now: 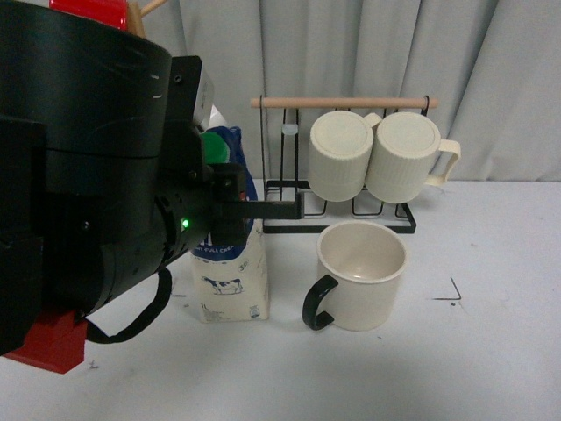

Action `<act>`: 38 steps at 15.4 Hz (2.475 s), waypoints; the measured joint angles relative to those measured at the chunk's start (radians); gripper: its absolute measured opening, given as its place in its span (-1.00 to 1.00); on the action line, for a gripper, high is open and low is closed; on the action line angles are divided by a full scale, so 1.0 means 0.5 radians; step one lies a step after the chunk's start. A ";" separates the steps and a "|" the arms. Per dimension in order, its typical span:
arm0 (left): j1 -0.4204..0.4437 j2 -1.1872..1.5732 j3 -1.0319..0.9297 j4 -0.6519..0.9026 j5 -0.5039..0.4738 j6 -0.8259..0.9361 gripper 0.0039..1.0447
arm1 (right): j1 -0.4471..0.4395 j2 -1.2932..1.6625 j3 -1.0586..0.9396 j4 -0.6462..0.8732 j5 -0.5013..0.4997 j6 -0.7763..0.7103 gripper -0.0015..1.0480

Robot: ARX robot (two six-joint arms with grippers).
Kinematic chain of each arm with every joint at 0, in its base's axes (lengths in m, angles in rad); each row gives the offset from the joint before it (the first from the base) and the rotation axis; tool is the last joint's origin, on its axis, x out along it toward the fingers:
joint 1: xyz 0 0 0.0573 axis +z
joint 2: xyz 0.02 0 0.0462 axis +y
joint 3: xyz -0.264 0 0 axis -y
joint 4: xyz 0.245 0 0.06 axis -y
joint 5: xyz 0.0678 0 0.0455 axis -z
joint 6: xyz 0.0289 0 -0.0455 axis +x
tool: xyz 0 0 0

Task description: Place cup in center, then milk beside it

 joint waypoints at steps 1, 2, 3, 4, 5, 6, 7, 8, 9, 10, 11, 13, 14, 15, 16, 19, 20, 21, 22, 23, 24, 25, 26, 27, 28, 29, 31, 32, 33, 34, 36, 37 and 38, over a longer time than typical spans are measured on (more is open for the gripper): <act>-0.007 -0.001 0.029 -0.002 0.003 -0.023 -0.45 | 0.000 0.000 0.000 0.001 0.000 0.000 0.87; -0.008 -0.002 0.045 -0.008 0.000 -0.037 -0.27 | 0.000 0.000 0.000 0.000 0.000 0.000 0.87; -0.007 -0.010 0.045 -0.035 0.002 -0.049 -0.06 | 0.000 0.000 0.000 0.000 0.000 0.000 0.87; -0.001 -0.035 0.034 -0.072 0.006 -0.050 0.18 | 0.000 0.000 0.000 0.000 0.000 0.000 0.87; 0.005 -0.094 0.019 -0.121 0.047 -0.050 0.39 | 0.000 0.000 0.000 0.000 0.000 0.000 0.87; 0.015 -0.174 0.009 -0.191 0.074 -0.050 0.56 | 0.000 0.000 0.000 0.000 0.000 0.000 0.87; 0.038 -0.327 -0.017 -0.322 0.207 -0.082 0.80 | 0.000 0.000 0.000 0.000 0.000 0.000 0.87; 0.072 -0.520 -0.086 -0.462 0.387 -0.102 0.90 | 0.000 0.000 0.000 0.000 0.000 0.000 0.87; 0.138 -0.758 -0.201 -0.592 0.634 -0.098 0.87 | 0.000 0.000 0.000 0.000 0.000 0.000 0.87; 0.225 -0.941 -0.279 -0.673 0.757 -0.077 0.88 | 0.000 0.000 0.000 0.000 0.000 -0.001 0.87; 0.322 -1.099 -0.351 -0.653 0.886 -0.064 0.88 | 0.000 0.000 0.000 0.001 0.000 0.000 0.87; 0.624 -1.565 -0.497 -0.619 1.118 -0.034 0.88 | 0.000 0.000 0.000 0.000 0.000 0.000 0.87; 0.666 -1.668 -0.503 -0.603 1.115 -0.033 0.88 | 0.000 0.000 0.000 0.000 0.000 0.000 0.87; 0.649 -1.693 -0.497 -0.576 1.138 -0.019 0.88 | 0.000 0.000 0.000 0.001 -0.001 0.000 0.87; 0.618 -1.681 -0.512 -0.509 1.065 0.021 0.84 | 0.000 0.000 0.000 0.000 -0.001 0.000 0.87; 0.645 -1.795 -0.904 -0.207 0.300 0.336 0.15 | 0.000 0.000 0.000 0.000 0.001 0.000 0.87; 0.678 -1.894 -0.956 -0.186 0.310 0.361 -0.09 | 0.000 0.000 0.000 0.000 0.000 0.000 0.87; 0.699 -1.980 -1.011 -0.176 0.356 0.385 -0.34 | 0.000 0.000 0.000 0.000 0.000 0.000 0.87; 0.729 -2.045 -1.083 -0.200 0.391 0.393 -0.59 | 0.000 0.000 0.000 0.000 0.000 -0.001 0.87; 0.758 -2.102 -1.148 -0.227 0.410 0.393 -0.83 | 0.000 0.000 0.000 -0.001 0.000 0.000 0.87; 0.779 -2.162 -1.187 -0.245 0.433 0.394 -0.97 | 0.000 0.000 0.000 -0.001 0.000 0.000 0.87; 0.838 -2.247 -1.223 -0.275 0.520 0.396 -0.97 | 0.000 0.000 0.000 0.000 0.000 0.000 0.87; 0.956 -2.325 -1.258 -0.312 0.604 0.397 -0.97 | 0.000 0.000 0.000 0.001 0.000 0.000 0.87; 0.976 -2.380 -1.286 -0.342 0.591 0.396 -0.97 | 0.000 0.000 0.000 -0.001 0.000 0.000 0.87; 0.964 -2.449 -1.318 -0.385 0.621 0.397 -0.97 | 0.000 0.000 0.000 -0.001 0.000 0.000 0.87; 0.958 -2.524 -1.350 -0.433 0.621 0.397 -0.97 | 0.000 0.000 0.000 0.000 0.000 0.000 0.87; 0.961 -2.654 -1.377 -0.526 0.620 0.397 -0.97 | 0.000 0.000 0.000 -0.001 0.000 -0.001 0.87; 0.961 -2.708 -1.392 -0.571 0.620 0.397 -0.97 | 0.000 0.000 0.000 0.000 0.000 0.000 0.87; 0.961 -2.760 -1.422 -0.551 0.621 0.397 -0.97 | 0.000 0.000 0.000 0.000 0.000 0.000 0.87; 0.961 -2.795 -1.459 -0.587 0.621 0.397 -0.97 | 0.000 0.000 0.000 0.000 0.000 -0.001 0.87; 0.961 -2.934 -1.459 -0.690 0.620 0.397 -0.97 | 0.000 0.000 0.000 -0.001 0.000 0.000 0.87; 0.961 -2.988 -1.459 -0.729 0.620 0.397 -0.97 | 0.000 0.000 0.000 0.000 0.000 0.000 0.87; 0.961 -3.035 -1.459 -0.797 0.620 0.397 -0.97 | 0.000 0.000 0.000 0.000 0.000 0.000 0.87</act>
